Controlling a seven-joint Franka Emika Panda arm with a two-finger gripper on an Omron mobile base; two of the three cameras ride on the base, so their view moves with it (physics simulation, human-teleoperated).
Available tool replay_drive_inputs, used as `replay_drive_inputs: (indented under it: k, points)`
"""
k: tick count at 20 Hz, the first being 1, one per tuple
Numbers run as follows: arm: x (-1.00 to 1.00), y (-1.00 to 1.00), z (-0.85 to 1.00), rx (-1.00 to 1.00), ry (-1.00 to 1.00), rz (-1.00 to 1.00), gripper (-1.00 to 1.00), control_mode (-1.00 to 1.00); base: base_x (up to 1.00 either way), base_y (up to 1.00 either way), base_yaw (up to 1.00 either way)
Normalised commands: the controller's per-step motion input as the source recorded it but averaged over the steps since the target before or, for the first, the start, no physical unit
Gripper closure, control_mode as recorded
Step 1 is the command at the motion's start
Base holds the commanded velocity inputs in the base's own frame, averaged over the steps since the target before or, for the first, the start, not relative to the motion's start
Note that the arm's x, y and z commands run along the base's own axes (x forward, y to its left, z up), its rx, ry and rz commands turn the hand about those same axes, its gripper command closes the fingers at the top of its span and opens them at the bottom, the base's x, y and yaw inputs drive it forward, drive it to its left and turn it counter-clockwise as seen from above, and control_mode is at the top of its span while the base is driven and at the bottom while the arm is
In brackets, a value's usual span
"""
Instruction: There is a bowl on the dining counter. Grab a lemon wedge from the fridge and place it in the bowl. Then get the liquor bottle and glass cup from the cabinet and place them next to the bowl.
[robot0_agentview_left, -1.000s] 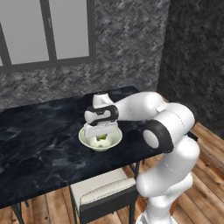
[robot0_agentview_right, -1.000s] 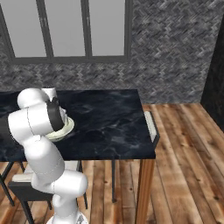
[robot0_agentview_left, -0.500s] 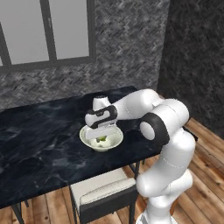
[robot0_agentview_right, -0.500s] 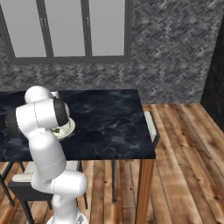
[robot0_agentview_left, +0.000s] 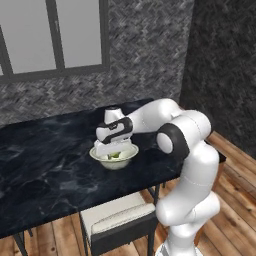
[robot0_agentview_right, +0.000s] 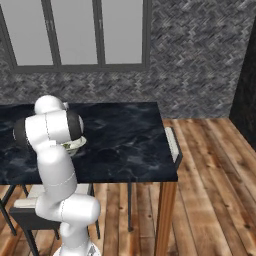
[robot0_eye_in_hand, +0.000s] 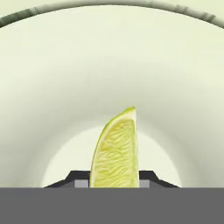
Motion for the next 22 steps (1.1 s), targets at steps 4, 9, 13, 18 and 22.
replay_drive_inputs:
  k: [4,9,13,18,22]
  points:
    - [0.04,0.01,0.0,0.0,0.0,0.0,-1.0,-1.0,0.0,0.0,0.0]
    - [-0.1,0.0,0.08,0.0,-0.04,0.0,-1.0,-1.0,0.0,0.0,0.0]
    - [-0.33,0.0,0.3,0.0,-0.11,0.0,-1.0,-1.0,0.0,0.0,0.0]
    - [-0.39,0.0,0.44,0.0,-0.13,0.0,-1.0,-1.0,0.0,0.0,0.0]
    - [-0.38,0.0,0.58,0.0,-0.14,0.0,-1.0,-1.0,0.0,0.0,0.0]
